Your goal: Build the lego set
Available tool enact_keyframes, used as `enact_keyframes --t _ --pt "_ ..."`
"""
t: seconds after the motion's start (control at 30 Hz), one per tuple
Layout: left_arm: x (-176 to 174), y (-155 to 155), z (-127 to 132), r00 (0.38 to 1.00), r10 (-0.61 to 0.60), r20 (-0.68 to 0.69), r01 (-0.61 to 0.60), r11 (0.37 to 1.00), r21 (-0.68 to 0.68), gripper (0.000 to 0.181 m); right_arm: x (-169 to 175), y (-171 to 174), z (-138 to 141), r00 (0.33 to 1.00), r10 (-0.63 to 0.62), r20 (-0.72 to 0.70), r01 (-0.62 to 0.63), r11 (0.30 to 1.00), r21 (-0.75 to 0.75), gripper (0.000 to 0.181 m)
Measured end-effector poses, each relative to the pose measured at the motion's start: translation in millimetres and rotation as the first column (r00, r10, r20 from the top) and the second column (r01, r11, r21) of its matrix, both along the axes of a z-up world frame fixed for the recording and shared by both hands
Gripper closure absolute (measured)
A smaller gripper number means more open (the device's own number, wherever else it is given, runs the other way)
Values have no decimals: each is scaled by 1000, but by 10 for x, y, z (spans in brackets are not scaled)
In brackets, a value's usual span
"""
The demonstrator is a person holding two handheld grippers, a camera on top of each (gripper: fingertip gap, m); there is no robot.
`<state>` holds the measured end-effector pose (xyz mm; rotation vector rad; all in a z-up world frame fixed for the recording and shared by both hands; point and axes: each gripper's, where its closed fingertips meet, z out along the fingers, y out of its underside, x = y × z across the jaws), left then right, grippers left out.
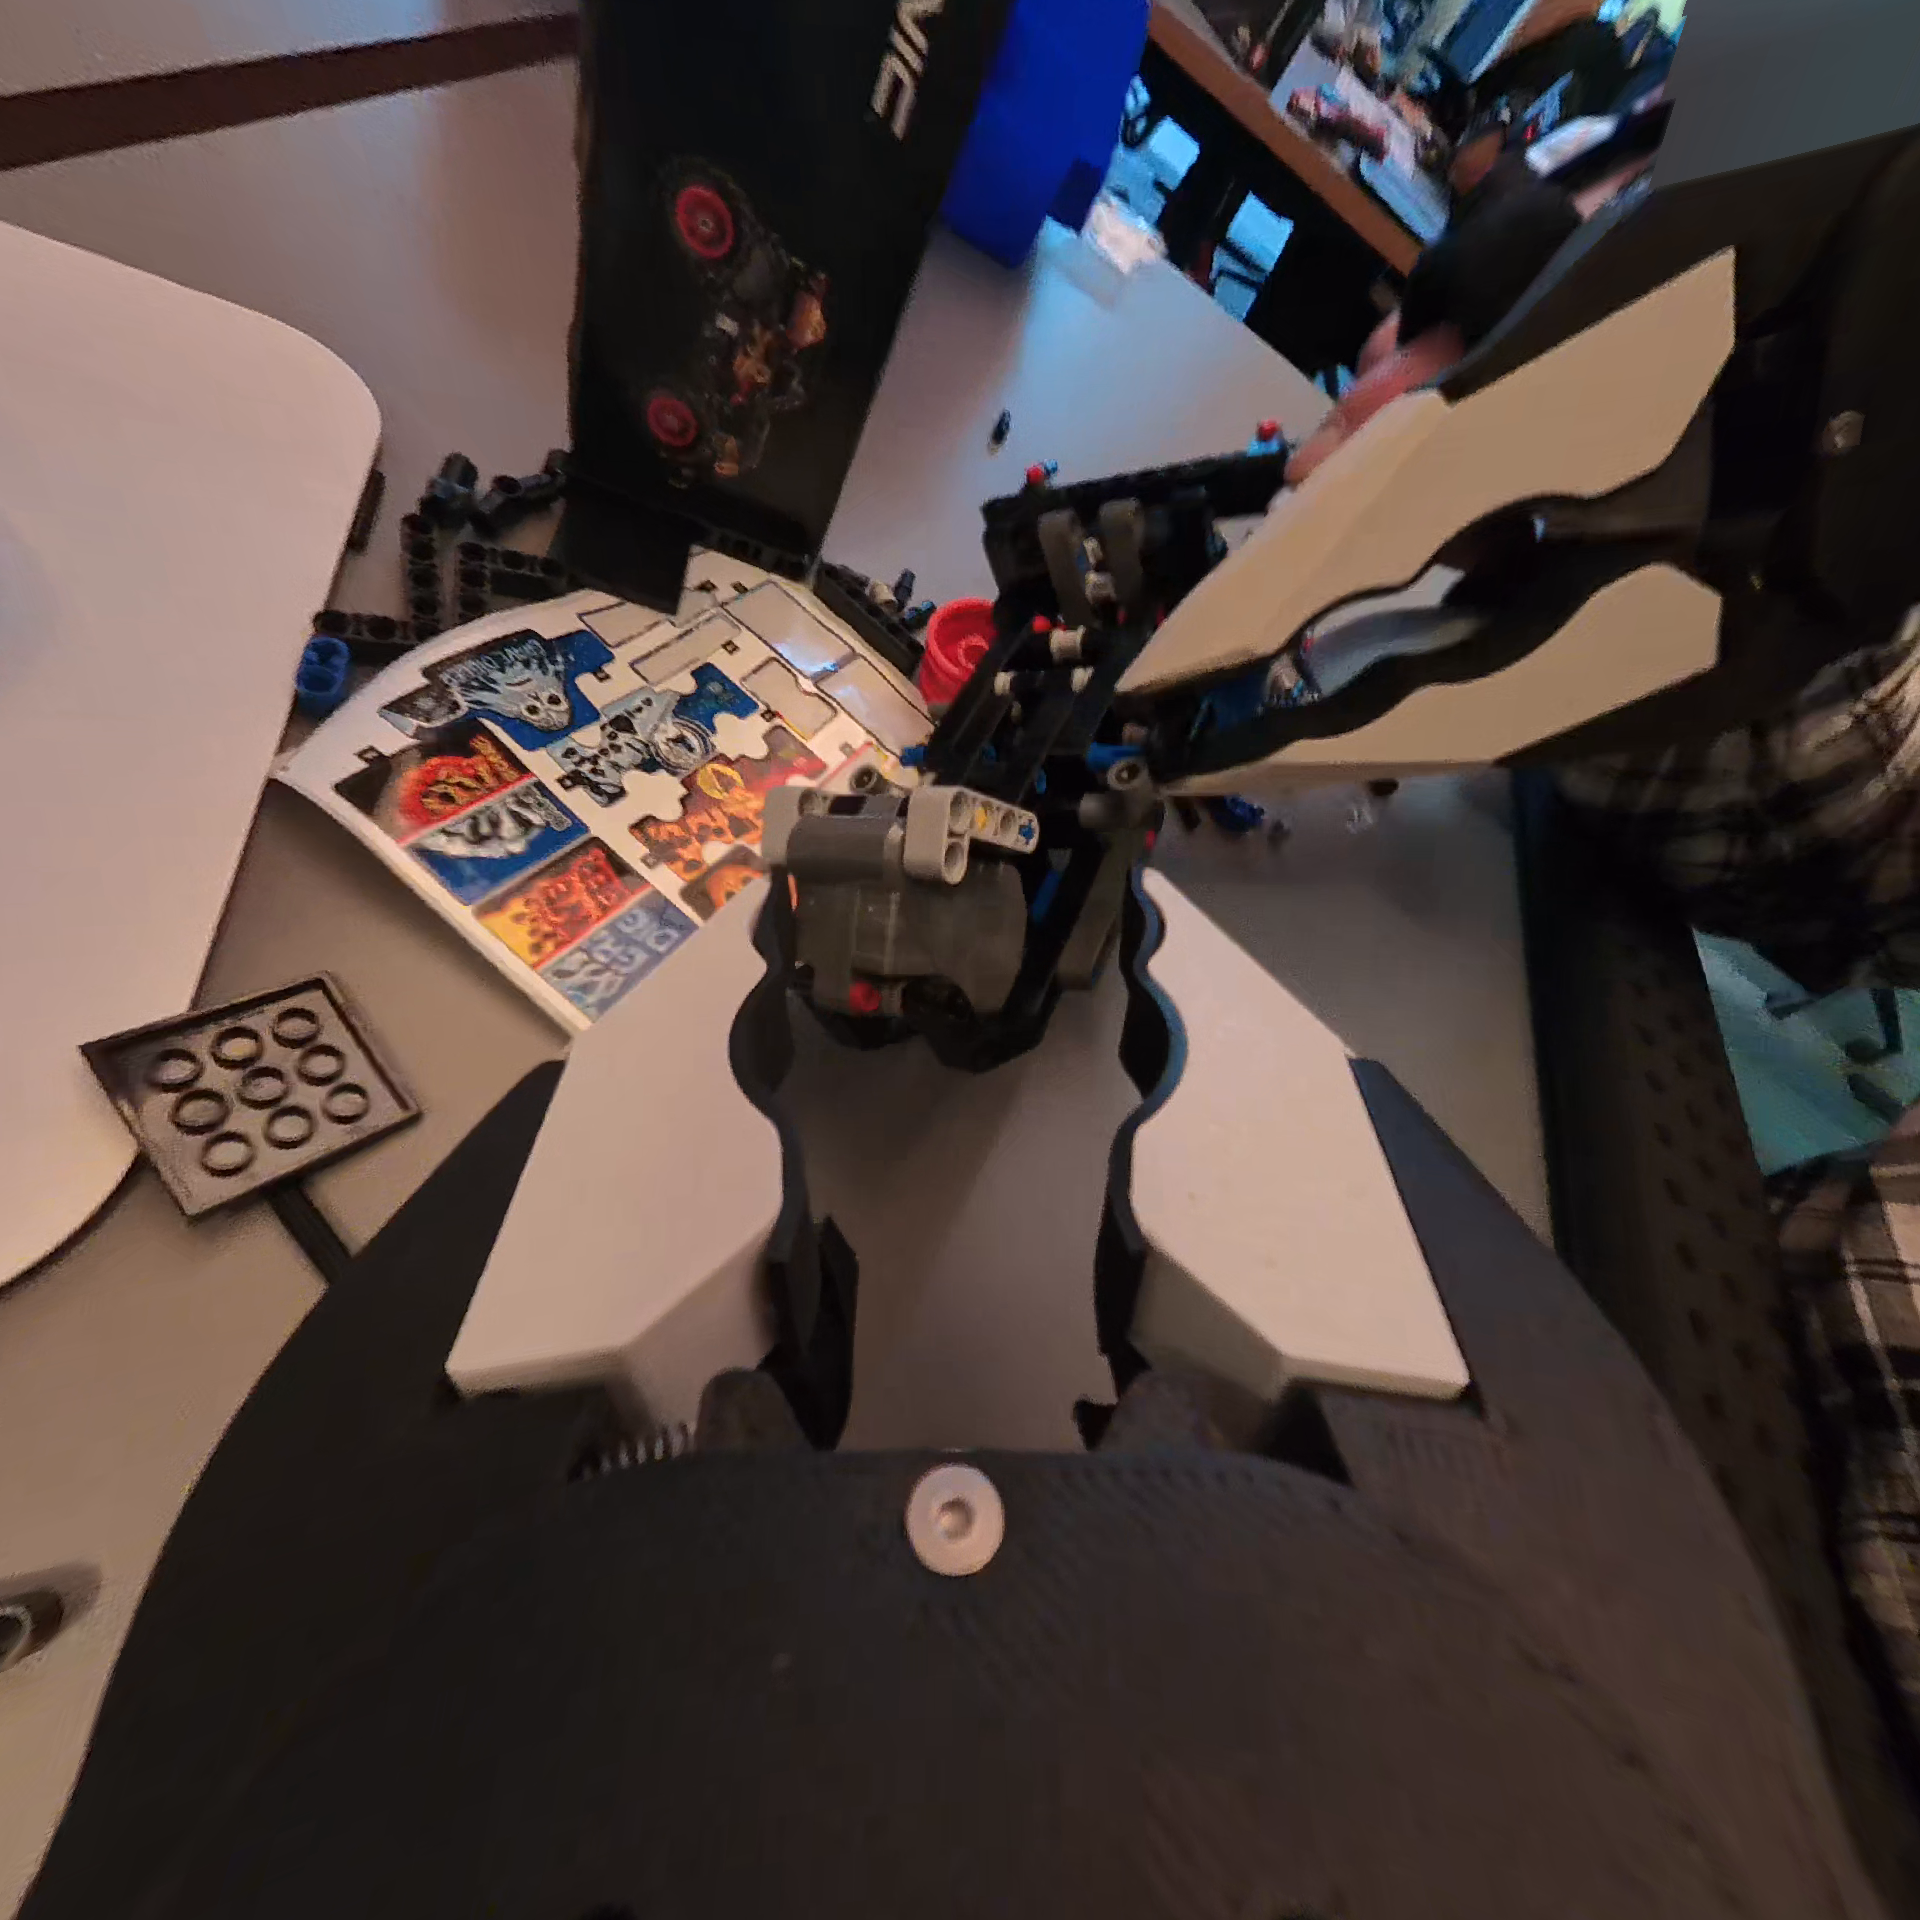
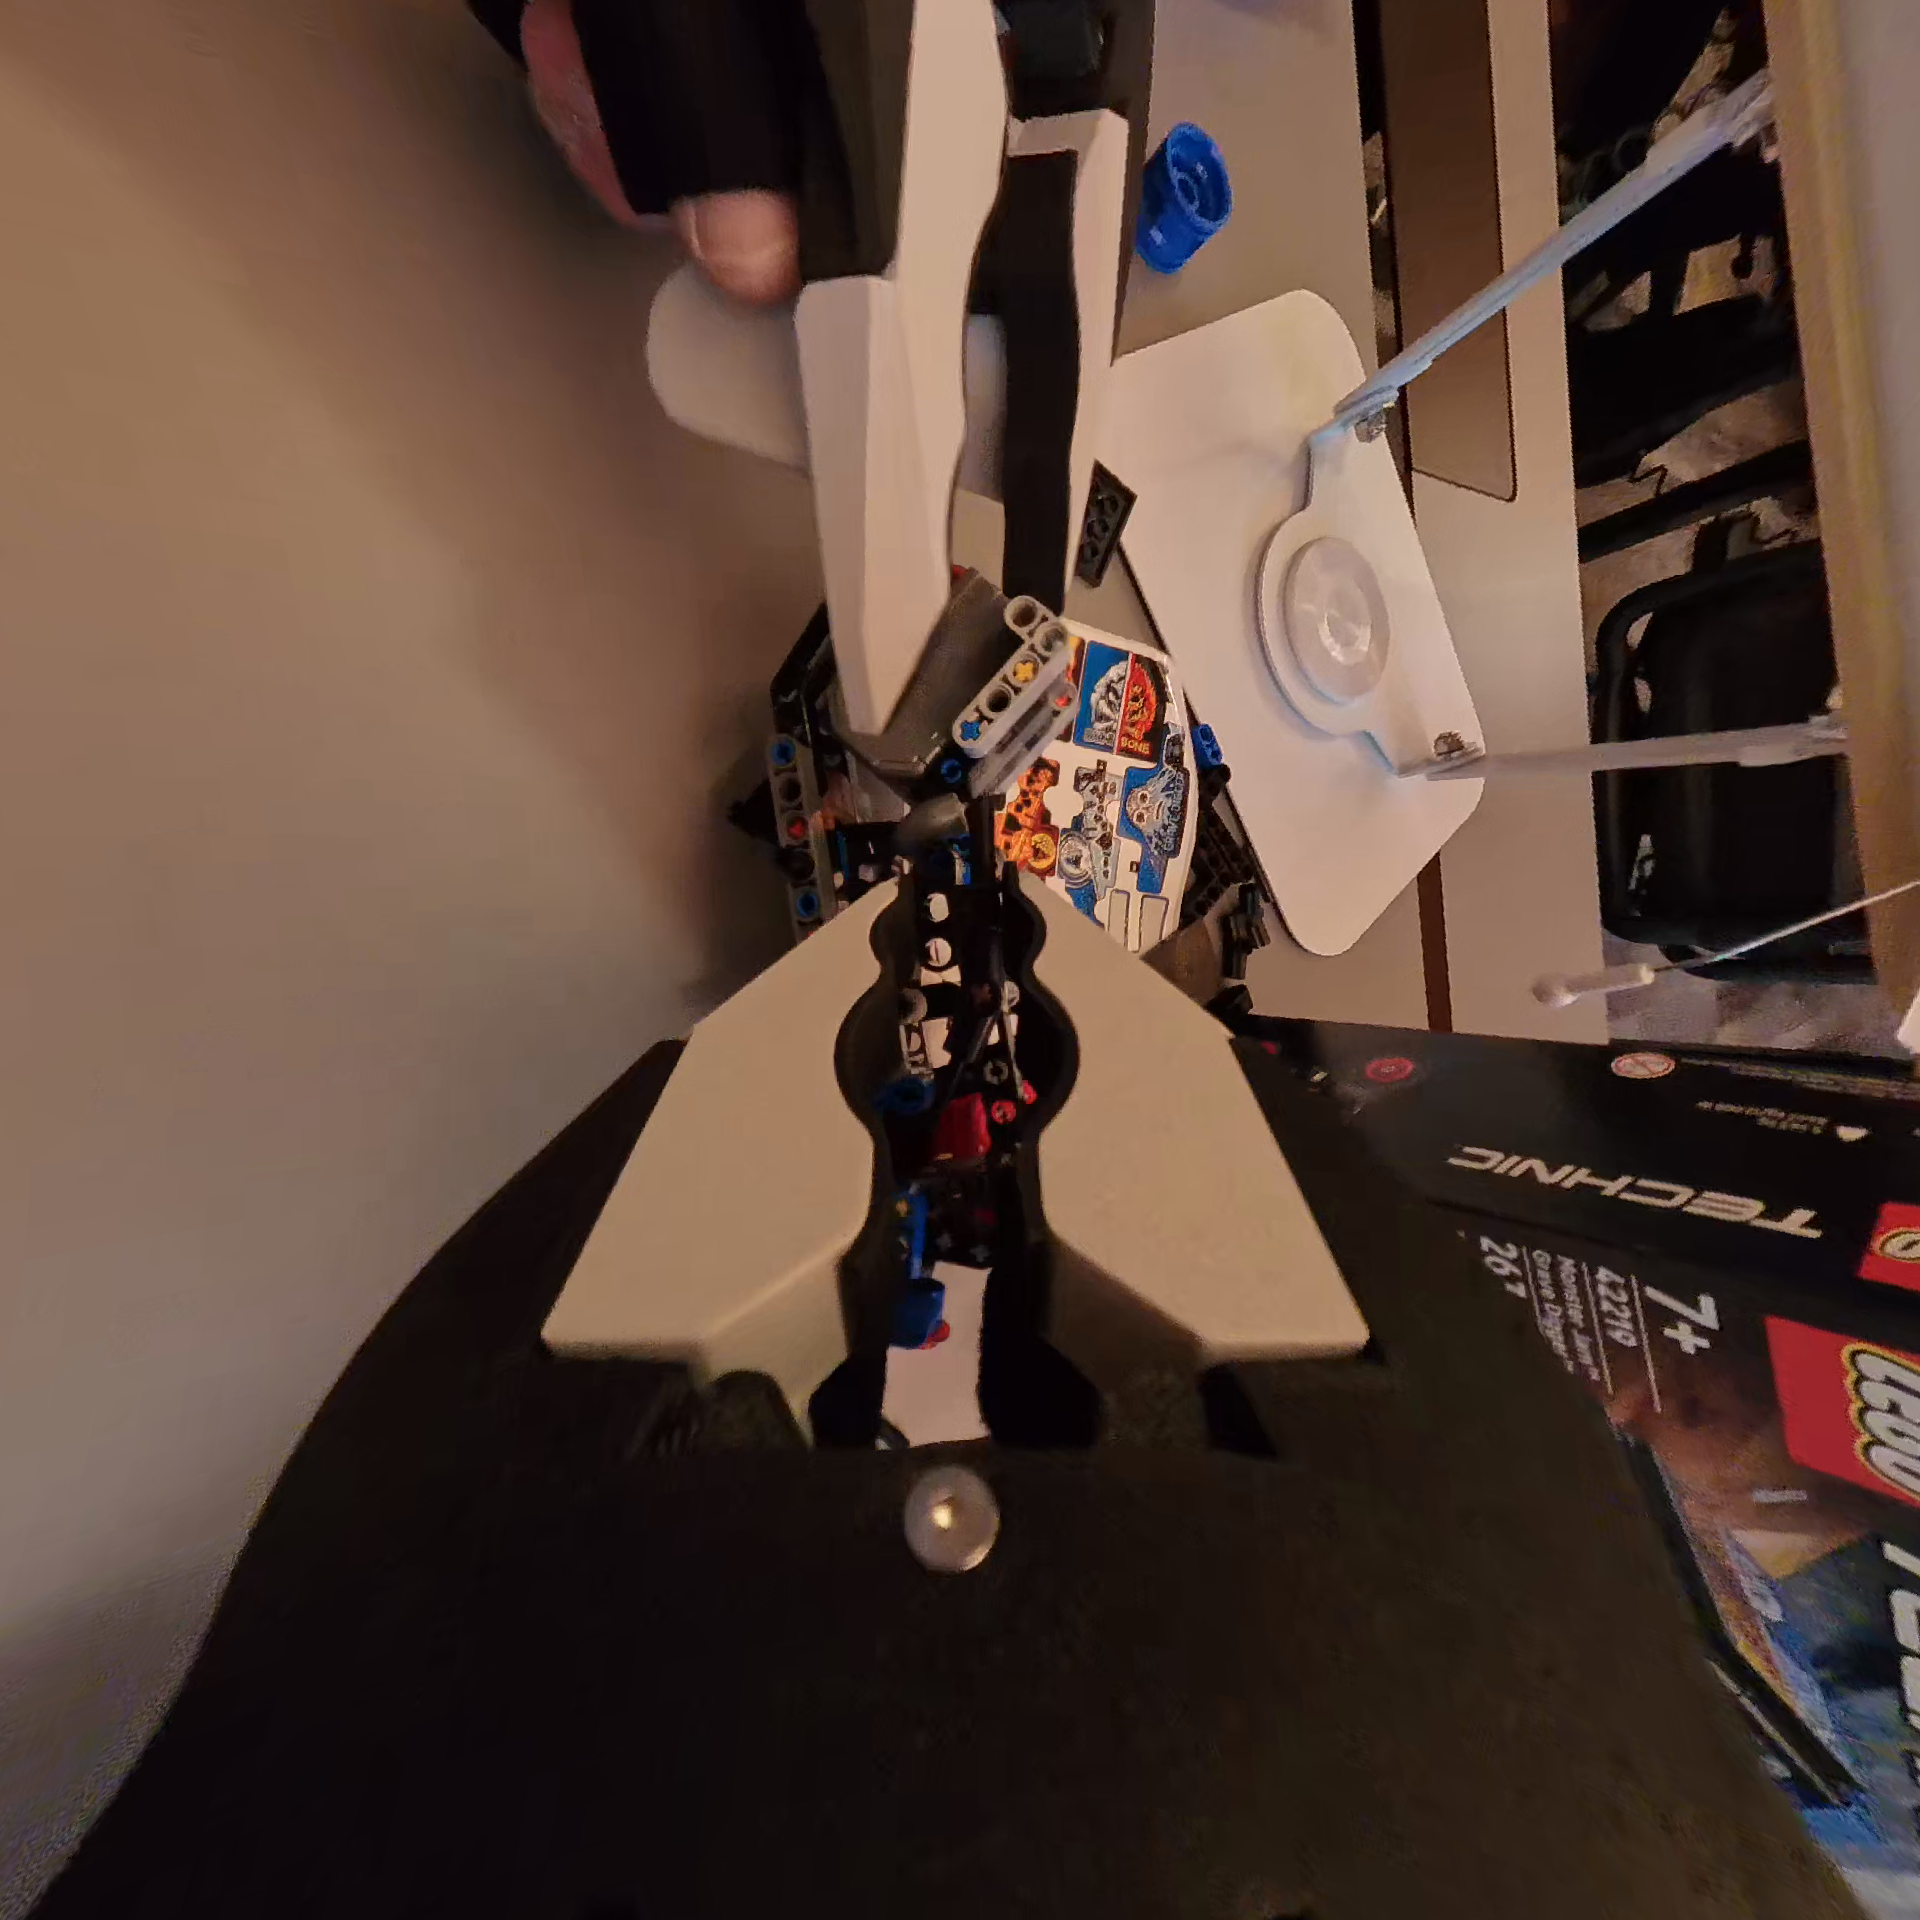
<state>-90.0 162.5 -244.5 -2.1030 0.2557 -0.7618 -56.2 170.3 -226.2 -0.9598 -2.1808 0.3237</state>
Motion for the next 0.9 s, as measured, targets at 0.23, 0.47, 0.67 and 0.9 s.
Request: enact_keyframes --t 0.23,0.47,0.67,0.9 --pt "6 -50 2 996 -36 -82 36 999 -2 112 104 -34 -2 995 97 -21 -97 995 19 167" --pt "131 51 -22 981 -145 -129 148 989 13 107 104 -32 -4 995 98 -34 -97 995 35 166" --pt "285 95 -259 969 -220 -113 213 975 -67 126 130 -26 -51 996 83 -12 -82 995 54 164" --pt "344 86 -227 967 -226 -116 222 974 -41 129 207 -53 -62 996 92 14 -91 994 -59 161"
